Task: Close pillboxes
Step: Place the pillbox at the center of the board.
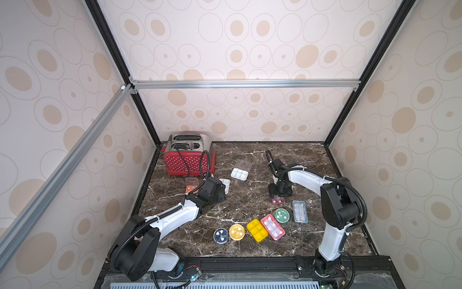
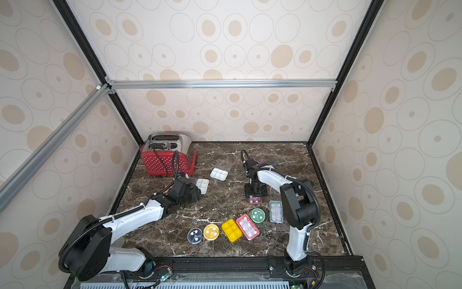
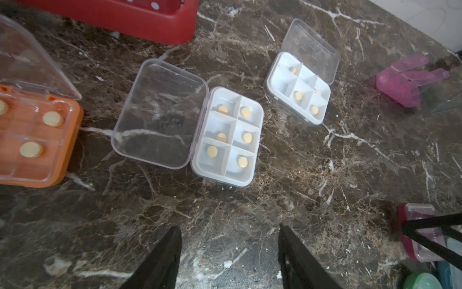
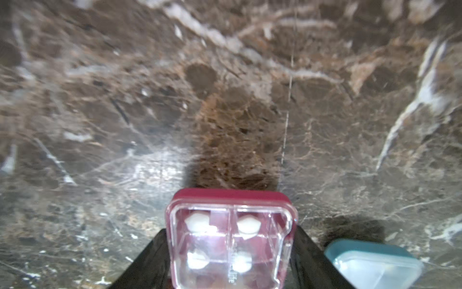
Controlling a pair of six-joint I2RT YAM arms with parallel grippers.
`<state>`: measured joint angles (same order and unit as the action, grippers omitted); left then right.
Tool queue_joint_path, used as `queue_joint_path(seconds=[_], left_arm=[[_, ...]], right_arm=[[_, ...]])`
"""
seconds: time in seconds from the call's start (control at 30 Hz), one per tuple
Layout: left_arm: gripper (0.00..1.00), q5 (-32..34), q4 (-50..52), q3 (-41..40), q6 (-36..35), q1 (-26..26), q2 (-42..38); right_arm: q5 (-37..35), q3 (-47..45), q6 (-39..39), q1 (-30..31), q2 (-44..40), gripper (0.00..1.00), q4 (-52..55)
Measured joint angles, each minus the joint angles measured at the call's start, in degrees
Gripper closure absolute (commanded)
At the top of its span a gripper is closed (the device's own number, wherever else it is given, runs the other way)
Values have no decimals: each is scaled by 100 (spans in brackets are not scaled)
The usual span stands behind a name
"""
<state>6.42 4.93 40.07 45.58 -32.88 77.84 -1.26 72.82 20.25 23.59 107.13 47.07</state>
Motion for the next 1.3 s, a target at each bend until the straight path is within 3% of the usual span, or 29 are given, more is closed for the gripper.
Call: queue_joint_path(seconds=[0.17,0.33,0.43,0.6,0.77,0.83,0.97,1.1,1.3], left_arm=[[38,-4,26,0,-9,-2,-87],[38,46,72,-9,-26,-2,-367],[38,50,76,-9,-61,-2,-426],[38,-74,98,-7,-111,-2,-417],[38,-168,98,-11,-131,-2,-417],[38,-203,98,-13,-142,-2,-420],[38,-282,109,-17,-155,-2,-420],[38,-361,184,-17,-199,-2,-417],[38,-376,306,7,-221,-2,-417]], right_arm=[[68,-160,24,-15,-33,44,-205],[85,-164,55,-22,-46,10,-229],[116,-79,195,-57,-50,1,-118],[39,435,468,-295,-186,1,79],[-4,1110,688,-942,-201,37,138],[-24,1530,780,-1259,-85,42,199],[-68,2459,898,-1775,365,42,284],[-114,3224,1038,-2173,890,24,354],[-92,4214,1080,-2396,1731,24,610]])
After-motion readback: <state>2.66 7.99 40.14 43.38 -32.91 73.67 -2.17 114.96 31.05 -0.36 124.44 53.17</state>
